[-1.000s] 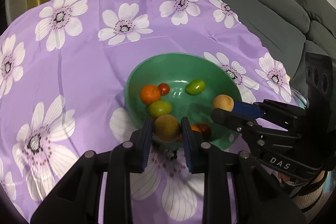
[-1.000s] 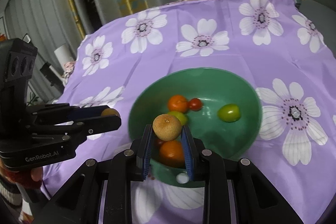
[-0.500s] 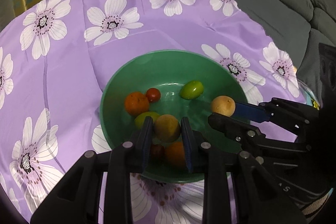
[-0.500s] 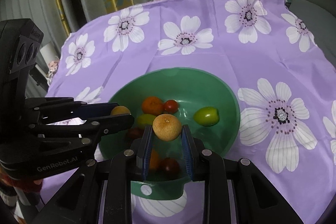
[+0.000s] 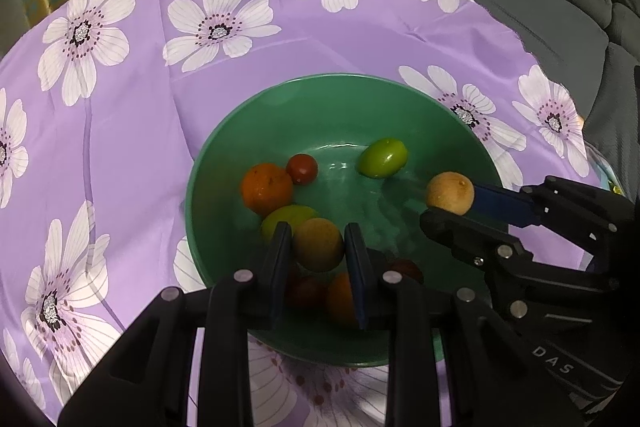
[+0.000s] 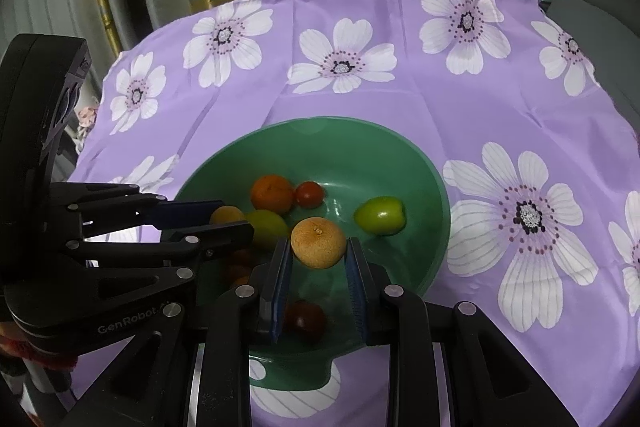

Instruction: Organize fruits

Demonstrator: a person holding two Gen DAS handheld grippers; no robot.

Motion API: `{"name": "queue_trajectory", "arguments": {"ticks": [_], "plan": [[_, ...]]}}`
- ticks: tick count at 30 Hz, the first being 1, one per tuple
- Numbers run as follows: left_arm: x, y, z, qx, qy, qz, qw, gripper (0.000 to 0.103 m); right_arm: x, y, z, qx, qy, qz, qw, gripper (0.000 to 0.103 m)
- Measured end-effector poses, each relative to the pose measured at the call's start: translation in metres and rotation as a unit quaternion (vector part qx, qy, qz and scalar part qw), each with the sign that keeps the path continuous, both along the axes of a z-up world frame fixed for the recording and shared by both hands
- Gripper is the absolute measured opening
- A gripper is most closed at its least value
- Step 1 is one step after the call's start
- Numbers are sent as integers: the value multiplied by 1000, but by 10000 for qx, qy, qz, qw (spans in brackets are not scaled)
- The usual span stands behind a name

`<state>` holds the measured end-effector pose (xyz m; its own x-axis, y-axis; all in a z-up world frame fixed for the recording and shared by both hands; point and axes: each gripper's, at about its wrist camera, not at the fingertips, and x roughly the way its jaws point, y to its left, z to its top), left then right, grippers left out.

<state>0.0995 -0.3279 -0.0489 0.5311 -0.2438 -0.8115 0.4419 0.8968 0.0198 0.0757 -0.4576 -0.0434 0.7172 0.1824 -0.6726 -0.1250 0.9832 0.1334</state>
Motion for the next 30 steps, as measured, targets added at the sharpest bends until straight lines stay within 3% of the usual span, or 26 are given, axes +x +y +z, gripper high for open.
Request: {"name": "queue_trajectory", "arguments": {"ticks": [6,10,20,23,27,30], "plan": [[-2,1,0,-12,9,40,10000,27,-1,-1,-2,48,72,-66,9999,29],[-3,3,2,-10,-3,75,10000,37,-3,-3,-1,48,81,-76,9999,29],[-15,14,13,-91,-101,208,9997,47,-12,0,6,109,48,-64,9999,29],[-20,18,20,-154,-167,245,9994,50,-14,1,10,131,40,-52,9999,31],[-26,22,26,-194,-244,300,9991,59,-17,2,13,132,48,-40,9999,45],[-31,27,31,-207,-318,408,9984,66,-21,5,15,52,74,-64,9999,48]]}}
